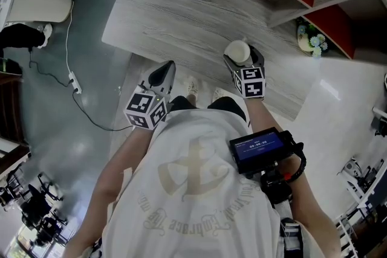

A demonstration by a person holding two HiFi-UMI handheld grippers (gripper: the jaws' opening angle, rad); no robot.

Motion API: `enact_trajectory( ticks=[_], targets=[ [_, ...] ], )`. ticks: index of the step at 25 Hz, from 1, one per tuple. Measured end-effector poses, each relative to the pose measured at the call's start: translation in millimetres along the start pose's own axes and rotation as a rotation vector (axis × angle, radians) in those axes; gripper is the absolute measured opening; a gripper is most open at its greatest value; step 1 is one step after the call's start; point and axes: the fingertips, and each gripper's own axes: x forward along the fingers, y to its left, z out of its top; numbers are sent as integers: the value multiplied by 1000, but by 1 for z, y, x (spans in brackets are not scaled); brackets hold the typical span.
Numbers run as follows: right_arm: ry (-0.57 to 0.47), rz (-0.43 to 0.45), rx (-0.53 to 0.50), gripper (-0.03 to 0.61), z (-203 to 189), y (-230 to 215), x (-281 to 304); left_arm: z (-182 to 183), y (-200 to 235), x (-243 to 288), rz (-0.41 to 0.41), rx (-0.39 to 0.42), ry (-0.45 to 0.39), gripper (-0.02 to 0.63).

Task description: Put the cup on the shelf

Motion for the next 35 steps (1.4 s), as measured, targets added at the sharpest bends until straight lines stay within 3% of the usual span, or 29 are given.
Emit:
enact_trajectory(
  ticks=[14, 20, 35],
  targets=[
    [-17, 37, -5, 419, 6, 6, -1, 4, 2, 7, -16, 6, -14, 2],
    [-43, 40, -9, 419, 14, -4, -33, 15, -23, 2, -25, 19, -32, 2],
    [-96, 77, -75, 419, 49, 0, -65, 41, -19, 6, -38, 34, -89, 2]
  ],
)
